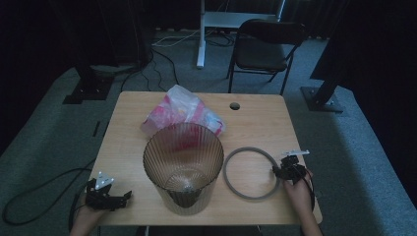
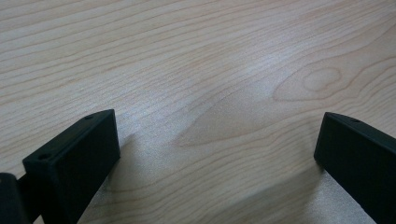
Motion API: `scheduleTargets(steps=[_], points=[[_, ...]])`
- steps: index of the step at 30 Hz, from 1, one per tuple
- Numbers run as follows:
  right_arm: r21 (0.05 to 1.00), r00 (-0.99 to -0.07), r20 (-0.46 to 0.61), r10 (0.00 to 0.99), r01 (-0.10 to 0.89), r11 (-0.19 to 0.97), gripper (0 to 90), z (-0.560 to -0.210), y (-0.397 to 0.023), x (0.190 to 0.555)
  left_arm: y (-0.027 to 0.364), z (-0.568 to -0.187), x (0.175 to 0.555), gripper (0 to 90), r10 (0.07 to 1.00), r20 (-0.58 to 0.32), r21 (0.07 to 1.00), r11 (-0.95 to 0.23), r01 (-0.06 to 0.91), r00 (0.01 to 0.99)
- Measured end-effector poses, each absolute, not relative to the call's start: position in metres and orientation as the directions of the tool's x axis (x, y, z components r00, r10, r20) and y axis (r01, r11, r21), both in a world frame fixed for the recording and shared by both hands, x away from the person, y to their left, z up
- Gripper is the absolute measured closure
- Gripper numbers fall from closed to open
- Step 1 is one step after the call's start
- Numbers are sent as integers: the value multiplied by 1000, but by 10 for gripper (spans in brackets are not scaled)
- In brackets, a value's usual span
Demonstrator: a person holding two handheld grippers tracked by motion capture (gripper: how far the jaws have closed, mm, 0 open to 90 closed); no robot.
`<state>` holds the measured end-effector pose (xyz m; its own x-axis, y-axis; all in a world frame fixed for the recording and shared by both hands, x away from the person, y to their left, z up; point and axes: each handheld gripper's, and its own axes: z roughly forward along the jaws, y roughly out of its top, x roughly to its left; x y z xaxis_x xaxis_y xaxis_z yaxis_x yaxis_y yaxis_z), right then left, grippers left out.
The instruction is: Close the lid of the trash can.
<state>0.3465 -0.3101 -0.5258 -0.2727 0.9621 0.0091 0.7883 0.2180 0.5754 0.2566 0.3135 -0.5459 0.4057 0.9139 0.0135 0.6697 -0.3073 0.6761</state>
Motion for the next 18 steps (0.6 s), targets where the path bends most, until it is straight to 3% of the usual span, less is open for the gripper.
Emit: scheduleTargets(steps=[1, 2, 4, 12, 18], points=[[575, -273, 9, 962, 788, 218, 666, -526, -310, 346, 314, -546, 257, 1, 914, 13, 676, -307, 670, 406], [574, -269, 8, 963, 790, 216, 736, -525, -311, 346, 313, -546, 257, 1, 914, 13, 676, -307, 670, 406], [573, -270, 1, 963, 789, 220, 790, -525, -310, 347, 314, -546, 257, 1, 914, 13, 676, -307, 670, 406], [585, -223, 44, 974, 796, 156, 823, -526, -314, 348, 314, -546, 257, 1, 914, 13, 676, -307, 669, 406], [589, -196, 208, 958, 808, 37, 829, -528, -330, 348, 314, -546, 257, 1, 914, 14, 677, -307, 669, 406]])
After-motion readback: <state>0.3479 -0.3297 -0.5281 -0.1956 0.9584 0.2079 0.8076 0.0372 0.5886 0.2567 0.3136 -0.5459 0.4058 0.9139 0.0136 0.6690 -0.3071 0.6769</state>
